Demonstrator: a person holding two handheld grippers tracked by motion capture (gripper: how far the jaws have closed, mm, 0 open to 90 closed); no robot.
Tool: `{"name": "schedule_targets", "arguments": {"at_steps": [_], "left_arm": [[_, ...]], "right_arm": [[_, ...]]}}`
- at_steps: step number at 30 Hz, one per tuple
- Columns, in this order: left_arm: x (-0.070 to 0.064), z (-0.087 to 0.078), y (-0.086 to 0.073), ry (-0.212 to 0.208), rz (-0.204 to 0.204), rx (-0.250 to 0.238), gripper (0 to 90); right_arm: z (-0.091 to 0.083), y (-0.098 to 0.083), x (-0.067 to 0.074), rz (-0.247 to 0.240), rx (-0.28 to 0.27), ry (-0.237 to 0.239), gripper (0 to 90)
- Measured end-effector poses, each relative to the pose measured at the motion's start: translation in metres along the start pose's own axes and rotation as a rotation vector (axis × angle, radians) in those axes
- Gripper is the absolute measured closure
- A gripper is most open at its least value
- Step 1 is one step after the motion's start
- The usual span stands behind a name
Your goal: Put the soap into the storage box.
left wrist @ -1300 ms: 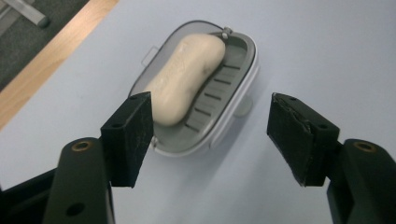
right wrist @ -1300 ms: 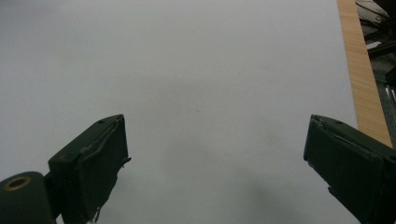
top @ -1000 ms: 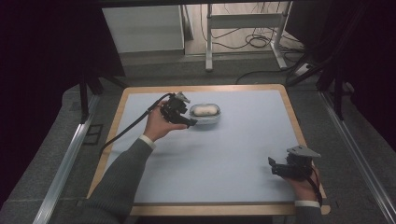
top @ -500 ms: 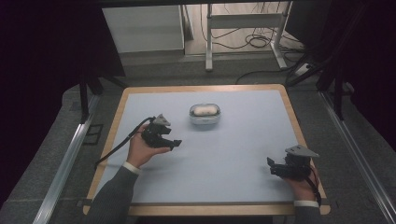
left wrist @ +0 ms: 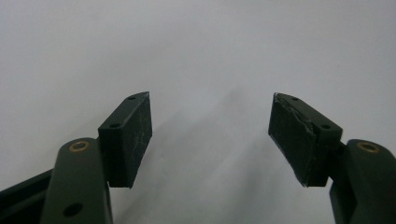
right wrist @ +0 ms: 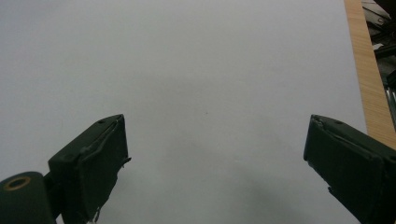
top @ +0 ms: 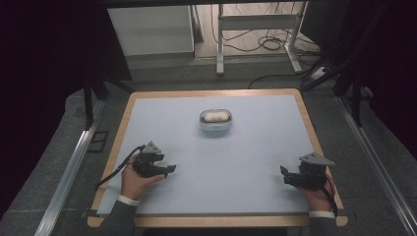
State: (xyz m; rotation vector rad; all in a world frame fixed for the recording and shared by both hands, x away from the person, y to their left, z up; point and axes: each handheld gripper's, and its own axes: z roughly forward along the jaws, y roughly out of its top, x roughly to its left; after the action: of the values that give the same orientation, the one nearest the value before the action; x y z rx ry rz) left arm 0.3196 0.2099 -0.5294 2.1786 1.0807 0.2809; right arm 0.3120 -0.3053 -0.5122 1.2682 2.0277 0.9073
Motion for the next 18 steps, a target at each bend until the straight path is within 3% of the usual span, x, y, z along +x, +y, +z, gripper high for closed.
{"name": "schedule_targets", "arguments": {"at_steps": [3,7,18], "left_arm": [[0.0016,-0.0016,-0.0073,0.044,-0.001,0.020,30.5],[0.0046,-0.0061,-0.0117,0.028,-0.027,-0.008,30.6],[0.0052,-0.0059,-0.0100,-0.001,-0.029,-0.034,30.0]], "right_arm": [[-0.0002,0.0004,0.0002,-0.004,-0.002,0.001,6.0],[-0.0004,0.0005,-0.0008,-0.003,-0.004,0.000,6.0],[0.0027,-0.0004,-0.0002,-0.009,0.007,-0.001,6.0]]}}
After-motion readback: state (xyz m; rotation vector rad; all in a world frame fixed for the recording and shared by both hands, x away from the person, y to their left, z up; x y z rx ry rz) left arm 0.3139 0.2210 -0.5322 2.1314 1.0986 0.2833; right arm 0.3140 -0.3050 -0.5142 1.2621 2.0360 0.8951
